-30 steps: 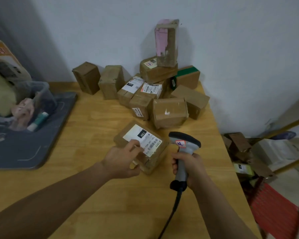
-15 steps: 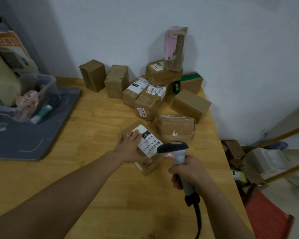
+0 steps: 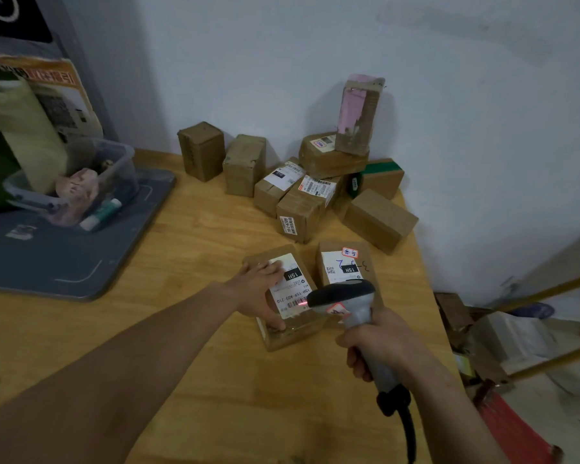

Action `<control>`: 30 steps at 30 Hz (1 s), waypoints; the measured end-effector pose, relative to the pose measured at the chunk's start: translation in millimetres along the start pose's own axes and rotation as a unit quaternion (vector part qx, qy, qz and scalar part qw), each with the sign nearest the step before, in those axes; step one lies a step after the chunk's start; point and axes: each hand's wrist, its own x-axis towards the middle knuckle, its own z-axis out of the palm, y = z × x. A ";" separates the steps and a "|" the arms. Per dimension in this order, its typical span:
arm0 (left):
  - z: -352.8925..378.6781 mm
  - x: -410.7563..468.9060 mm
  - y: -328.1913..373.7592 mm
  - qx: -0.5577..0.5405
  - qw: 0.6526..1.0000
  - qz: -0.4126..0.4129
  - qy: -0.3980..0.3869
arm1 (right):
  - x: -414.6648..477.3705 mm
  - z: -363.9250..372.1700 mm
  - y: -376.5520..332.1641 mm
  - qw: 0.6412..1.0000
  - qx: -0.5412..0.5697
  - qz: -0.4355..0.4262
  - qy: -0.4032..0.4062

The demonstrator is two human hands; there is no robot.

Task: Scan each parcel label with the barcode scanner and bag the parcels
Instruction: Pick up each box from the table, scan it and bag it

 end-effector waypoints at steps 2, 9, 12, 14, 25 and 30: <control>0.5 0.2 -0.5 -0.003 1.000 0.001 -0.001 | 0.2 -0.7 -2.5 1.000 -0.011 0.001 0.002; -1.7 1.3 0.5 0.010 1.000 -0.006 -0.004 | 1.8 -0.4 -5.7 0.999 -0.049 0.012 -0.012; -1.1 3.4 0.4 0.025 1.000 -0.007 -0.001 | 3.1 -0.8 -6.8 0.998 -0.056 0.006 -0.012; -1.5 4.4 0.1 0.033 0.999 -0.008 0.003 | 3.9 -1.0 -6.9 0.998 -0.061 0.001 -0.013; -36.9 14.1 20.7 0.190 0.977 -0.008 -0.093 | 12.8 -8.0 0.7 0.999 -0.007 -0.029 -0.012; -30.5 29.0 46.5 0.410 0.904 0.101 -0.068 | 21.1 -9.1 9.0 0.997 0.072 -0.029 0.013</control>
